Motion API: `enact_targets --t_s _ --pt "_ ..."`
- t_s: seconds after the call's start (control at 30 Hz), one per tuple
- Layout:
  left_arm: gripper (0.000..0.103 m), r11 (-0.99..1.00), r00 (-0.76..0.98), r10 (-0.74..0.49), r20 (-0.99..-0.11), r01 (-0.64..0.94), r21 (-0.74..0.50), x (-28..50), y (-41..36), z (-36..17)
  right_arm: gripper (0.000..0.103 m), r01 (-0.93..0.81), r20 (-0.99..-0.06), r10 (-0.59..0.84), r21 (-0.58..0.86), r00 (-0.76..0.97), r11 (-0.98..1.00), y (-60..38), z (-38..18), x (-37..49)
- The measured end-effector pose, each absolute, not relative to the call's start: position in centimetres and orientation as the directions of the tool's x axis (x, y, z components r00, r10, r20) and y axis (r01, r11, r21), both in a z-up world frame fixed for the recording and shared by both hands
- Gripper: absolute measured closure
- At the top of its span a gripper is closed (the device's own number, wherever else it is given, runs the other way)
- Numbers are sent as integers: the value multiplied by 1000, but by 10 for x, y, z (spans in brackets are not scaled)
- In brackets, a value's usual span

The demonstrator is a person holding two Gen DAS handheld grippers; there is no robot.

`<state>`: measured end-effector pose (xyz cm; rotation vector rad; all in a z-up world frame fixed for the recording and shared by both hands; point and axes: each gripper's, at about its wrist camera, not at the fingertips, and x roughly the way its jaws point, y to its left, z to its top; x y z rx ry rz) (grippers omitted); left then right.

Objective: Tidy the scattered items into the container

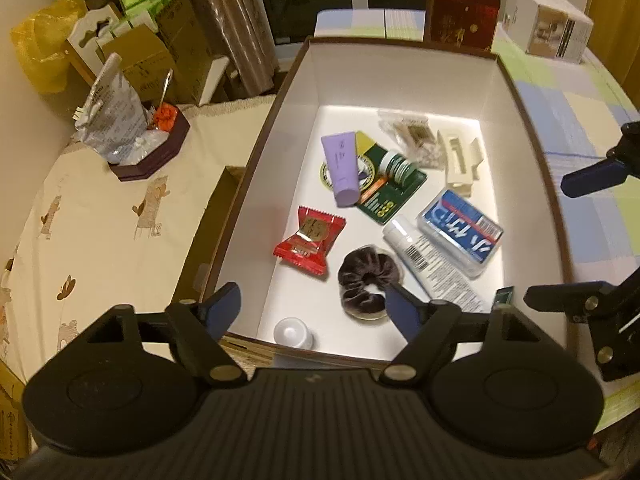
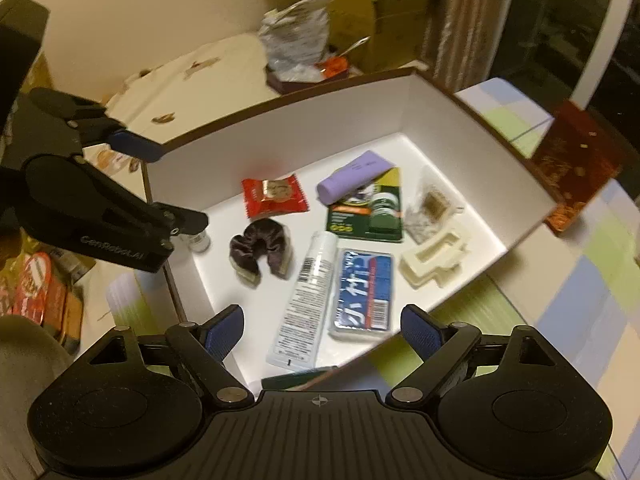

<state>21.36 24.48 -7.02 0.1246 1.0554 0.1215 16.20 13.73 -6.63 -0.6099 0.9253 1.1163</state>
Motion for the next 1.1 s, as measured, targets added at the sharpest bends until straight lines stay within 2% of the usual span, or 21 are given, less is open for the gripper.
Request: enact_targets --t_s 0.07,0.3,0.53,1.1 --pt "21 986 498 160 -852 -49 157 208 239 -63 0 -929 -851 493 17 181 370 128 -59 158" --pt "17 992 527 126 -841 -46 120 182 216 -38 0 -896 -798 552 36 240 442 93 -28 146" --pt "6 991 568 130 -813 -99 89 150 195 -14 0 -868 -769 562 18 305 496 59 -8 128" --pt "6 984 590 138 -795 -175 41 84 145 12 0 -802 -724 588 82 360 592 -6 9 88"
